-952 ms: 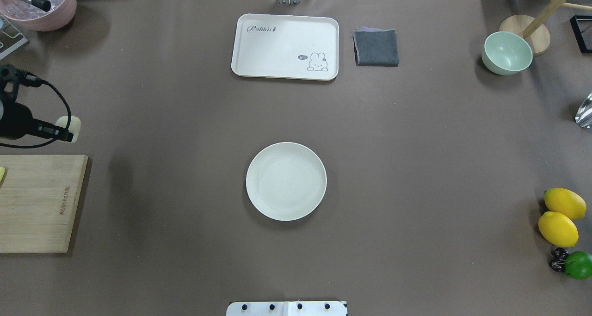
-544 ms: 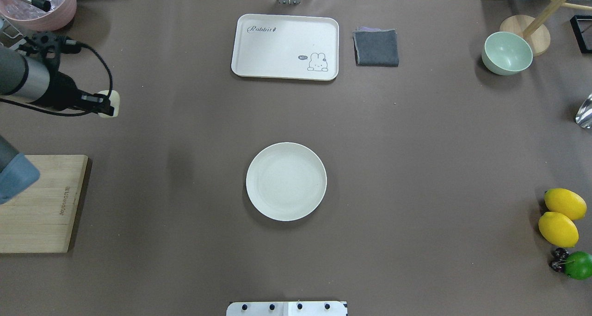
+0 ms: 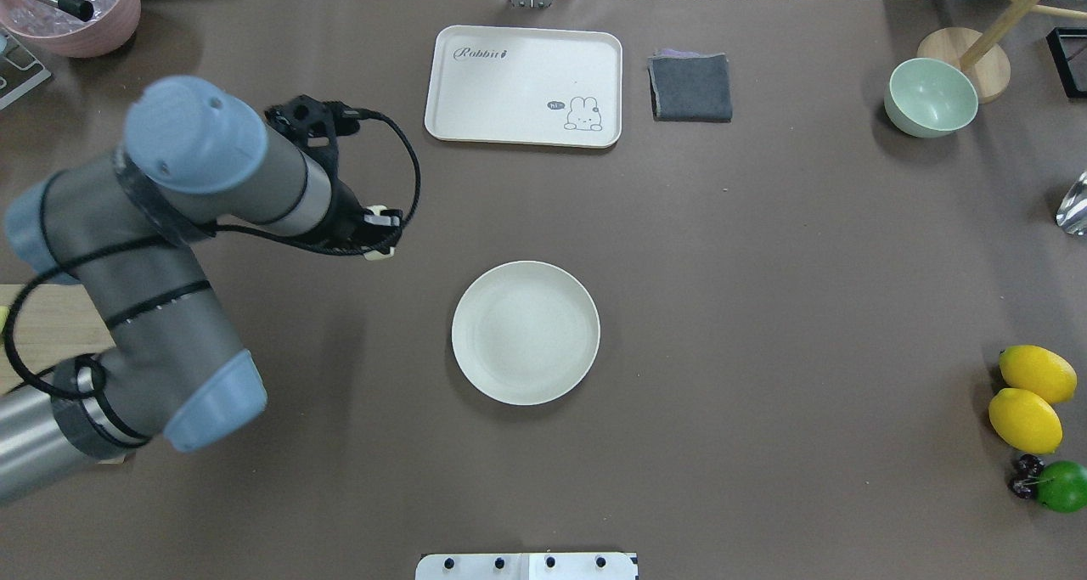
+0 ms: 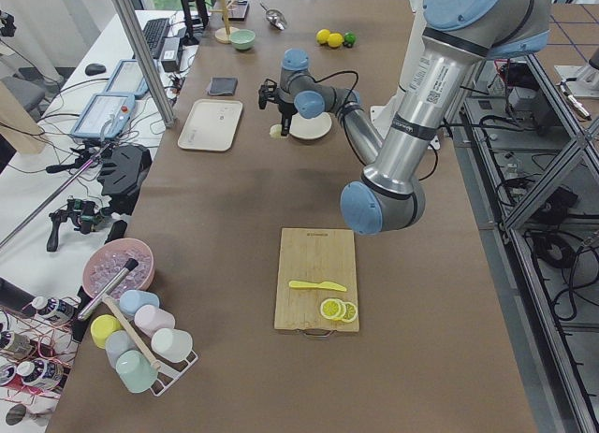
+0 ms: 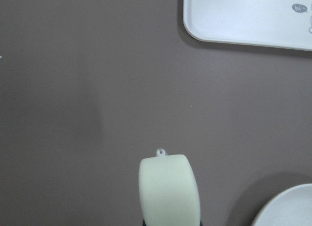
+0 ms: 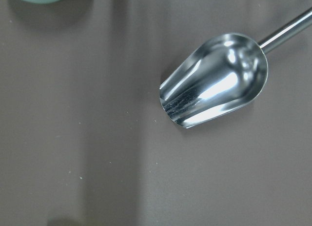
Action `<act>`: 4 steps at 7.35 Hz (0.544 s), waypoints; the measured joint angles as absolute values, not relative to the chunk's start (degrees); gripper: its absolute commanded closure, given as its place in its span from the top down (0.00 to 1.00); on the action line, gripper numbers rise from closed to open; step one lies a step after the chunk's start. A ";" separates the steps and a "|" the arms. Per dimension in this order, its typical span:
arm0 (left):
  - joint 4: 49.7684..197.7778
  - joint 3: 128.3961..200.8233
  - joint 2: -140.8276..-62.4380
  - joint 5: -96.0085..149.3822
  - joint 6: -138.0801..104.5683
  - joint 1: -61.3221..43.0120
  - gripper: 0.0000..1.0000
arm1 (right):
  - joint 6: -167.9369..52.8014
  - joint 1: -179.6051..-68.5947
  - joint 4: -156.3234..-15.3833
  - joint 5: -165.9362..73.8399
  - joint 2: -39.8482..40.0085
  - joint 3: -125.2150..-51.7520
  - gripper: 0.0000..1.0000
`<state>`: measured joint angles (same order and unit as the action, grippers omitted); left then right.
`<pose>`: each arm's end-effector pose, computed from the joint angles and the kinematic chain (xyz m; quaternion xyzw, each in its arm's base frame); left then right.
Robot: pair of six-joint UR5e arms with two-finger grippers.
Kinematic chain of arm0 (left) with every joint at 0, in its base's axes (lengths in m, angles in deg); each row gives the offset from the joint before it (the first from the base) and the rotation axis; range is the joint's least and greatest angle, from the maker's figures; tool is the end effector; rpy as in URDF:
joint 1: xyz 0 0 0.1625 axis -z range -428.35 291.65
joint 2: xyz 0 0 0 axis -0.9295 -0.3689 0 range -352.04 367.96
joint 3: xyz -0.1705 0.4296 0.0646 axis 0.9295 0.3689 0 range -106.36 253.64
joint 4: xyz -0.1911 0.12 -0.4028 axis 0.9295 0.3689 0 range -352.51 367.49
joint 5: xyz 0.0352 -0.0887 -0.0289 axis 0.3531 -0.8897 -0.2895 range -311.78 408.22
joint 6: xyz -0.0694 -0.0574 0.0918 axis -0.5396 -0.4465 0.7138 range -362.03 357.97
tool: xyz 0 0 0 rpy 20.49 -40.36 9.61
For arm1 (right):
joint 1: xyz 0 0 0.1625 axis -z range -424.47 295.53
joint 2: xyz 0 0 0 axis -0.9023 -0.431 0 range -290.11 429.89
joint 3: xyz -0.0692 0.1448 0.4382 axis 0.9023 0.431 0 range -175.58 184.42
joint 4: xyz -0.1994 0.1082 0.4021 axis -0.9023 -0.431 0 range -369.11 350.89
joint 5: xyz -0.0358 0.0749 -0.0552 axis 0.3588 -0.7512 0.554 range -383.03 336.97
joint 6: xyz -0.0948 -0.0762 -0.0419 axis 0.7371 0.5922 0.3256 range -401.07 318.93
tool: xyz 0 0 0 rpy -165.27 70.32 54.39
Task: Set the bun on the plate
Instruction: 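Lift the pale yellow bun with the left gripper and carry it over the plate, then lower the bun onto the white plate and open the left gripper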
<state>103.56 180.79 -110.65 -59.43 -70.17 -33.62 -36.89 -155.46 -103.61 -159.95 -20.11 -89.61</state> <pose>0.5131 -0.4705 0.2529 0.0831 0.4457 -0.0330 0.8907 0.0487 -0.5392 0.6868 0.0141 -0.3979 -0.0239 0.9170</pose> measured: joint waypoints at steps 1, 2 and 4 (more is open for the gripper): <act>103.24 180.54 -112.01 -54.63 -73.85 -39.45 0.34 | -37.24 -155.56 -104.75 -159.99 -19.13 -89.99 1.00; 103.09 180.20 -113.65 -51.03 -77.27 -44.31 0.34 | -37.43 -155.58 -105.21 -159.98 -18.71 -90.32 1.00; 102.97 177.92 -117.35 -48.19 -80.80 -49.11 0.34 | -37.54 -155.79 -105.44 -160.02 -19.03 -91.06 1.00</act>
